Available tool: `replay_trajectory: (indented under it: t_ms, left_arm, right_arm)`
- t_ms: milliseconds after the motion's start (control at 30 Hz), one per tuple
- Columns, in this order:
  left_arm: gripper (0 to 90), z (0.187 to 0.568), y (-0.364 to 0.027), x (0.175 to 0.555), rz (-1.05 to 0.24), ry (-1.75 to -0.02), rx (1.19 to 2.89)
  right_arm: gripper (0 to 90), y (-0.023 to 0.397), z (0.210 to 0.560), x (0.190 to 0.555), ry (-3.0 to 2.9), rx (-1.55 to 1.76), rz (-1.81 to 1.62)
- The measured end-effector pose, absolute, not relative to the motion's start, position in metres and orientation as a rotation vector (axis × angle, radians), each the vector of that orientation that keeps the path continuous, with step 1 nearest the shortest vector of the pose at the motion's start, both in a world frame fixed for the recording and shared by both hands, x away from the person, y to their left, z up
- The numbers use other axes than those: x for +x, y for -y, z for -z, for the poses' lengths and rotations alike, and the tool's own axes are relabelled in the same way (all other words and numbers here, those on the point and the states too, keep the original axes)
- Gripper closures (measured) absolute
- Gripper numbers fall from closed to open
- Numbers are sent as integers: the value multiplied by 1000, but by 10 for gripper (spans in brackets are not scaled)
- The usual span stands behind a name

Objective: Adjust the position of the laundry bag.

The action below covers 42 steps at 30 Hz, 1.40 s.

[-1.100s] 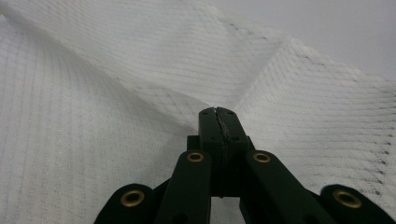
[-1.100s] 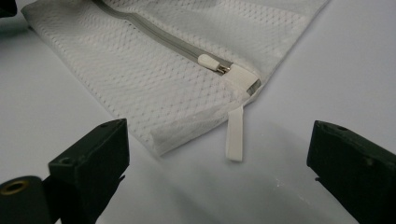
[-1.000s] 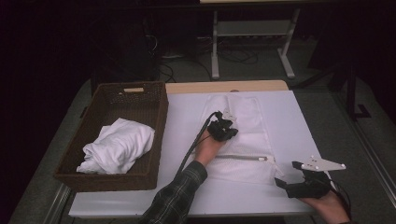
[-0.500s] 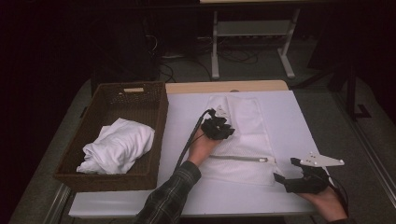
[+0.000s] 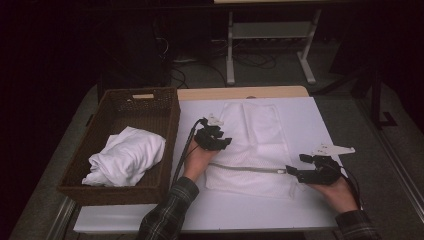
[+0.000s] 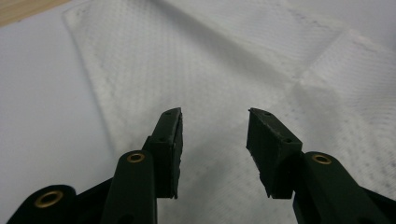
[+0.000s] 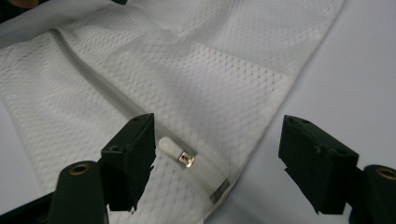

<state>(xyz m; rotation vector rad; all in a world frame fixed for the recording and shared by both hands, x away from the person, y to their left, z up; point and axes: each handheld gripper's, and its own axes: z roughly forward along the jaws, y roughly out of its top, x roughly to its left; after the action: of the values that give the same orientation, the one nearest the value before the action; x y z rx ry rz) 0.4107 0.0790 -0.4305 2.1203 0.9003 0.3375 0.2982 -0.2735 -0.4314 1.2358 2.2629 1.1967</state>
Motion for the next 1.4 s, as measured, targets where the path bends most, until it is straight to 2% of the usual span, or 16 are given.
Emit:
replay_trajectory:
  t_ms: [100, 300, 533, 767, 900, 1033, 1067, 1100, 1167, 1400]
  left_arm:
    - [541, 430, -79, 411, -338, -900, 2120]
    - [544, 439, -97, 414, -363, -1005, 2083]
    - [559, 445, -100, 417, -353, -1026, 2084]
    - [581, 449, -101, 419, -353, -1031, 2089]
    - [633, 452, -99, 420, -366, -1026, 2102]
    - [823, 453, -99, 420, -361, -1003, 2109]
    - [867, 453, -99, 420, -361, -1003, 2109]
    - [886, 453, -98, 419, -361, -993, 2111]
    - [895, 452, -98, 419, -360, -993, 2114]
    - [896, 450, -103, 414, -332, -1027, 2100]
  right_arm:
    - [292, 273, 431, 301, -2267, 1236, -1193]
    - [410, 263, 429, 336, -2213, 1253, -1162]
    - [538, 262, 439, 363, -2155, 1312, -1140]
    - [599, 267, 455, 377, -2136, 1397, -1127]
    - [655, 266, 459, 380, -2149, 1410, -1120]
    - [780, 264, 461, 381, -2155, 1416, -1097]
    - [780, 264, 461, 381, -2155, 1416, -1097]
    - [846, 263, 461, 381, -2158, 1408, -1086]
    - [882, 264, 461, 380, -2155, 1409, -1084]
    - [894, 276, 458, 379, -2130, 1451, -1053]
